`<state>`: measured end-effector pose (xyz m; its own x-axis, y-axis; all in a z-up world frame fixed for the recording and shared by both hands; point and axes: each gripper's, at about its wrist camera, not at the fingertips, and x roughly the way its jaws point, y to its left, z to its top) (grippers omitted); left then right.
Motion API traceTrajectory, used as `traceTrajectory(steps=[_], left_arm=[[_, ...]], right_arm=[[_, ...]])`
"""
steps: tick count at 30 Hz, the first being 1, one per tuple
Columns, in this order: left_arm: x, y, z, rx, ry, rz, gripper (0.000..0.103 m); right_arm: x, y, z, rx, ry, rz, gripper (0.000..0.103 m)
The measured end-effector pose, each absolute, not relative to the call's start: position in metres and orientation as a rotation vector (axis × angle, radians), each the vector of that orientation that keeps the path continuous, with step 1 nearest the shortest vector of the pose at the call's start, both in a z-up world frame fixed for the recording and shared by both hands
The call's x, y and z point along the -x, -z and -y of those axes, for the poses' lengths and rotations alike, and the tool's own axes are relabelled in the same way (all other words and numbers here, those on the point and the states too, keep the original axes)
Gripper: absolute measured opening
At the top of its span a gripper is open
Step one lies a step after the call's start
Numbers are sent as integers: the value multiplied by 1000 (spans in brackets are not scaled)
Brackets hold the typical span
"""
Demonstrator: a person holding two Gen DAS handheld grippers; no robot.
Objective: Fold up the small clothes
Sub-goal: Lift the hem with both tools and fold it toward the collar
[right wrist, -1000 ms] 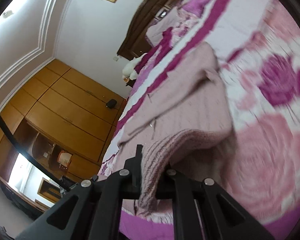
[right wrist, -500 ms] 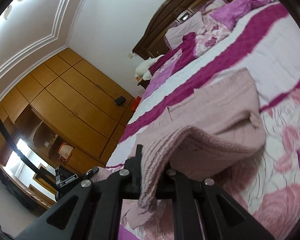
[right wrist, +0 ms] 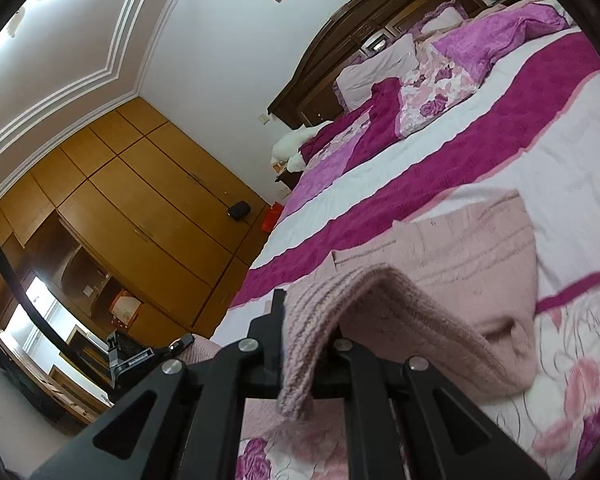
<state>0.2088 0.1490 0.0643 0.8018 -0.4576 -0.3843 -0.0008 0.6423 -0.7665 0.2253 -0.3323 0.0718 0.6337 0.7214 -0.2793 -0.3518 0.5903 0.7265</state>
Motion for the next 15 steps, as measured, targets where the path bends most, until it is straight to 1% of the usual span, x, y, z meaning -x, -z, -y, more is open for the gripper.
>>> traceTrajectory(steps=[8,15], left_arm=[[-261,-59,-150,854,278,-590,0],[-298,-53,-146,803,262,-608,0]], right_arm=[[-276,-64,328,-654,-648,-617,7],[-319,-61,333,-629,-626,-619,7]])
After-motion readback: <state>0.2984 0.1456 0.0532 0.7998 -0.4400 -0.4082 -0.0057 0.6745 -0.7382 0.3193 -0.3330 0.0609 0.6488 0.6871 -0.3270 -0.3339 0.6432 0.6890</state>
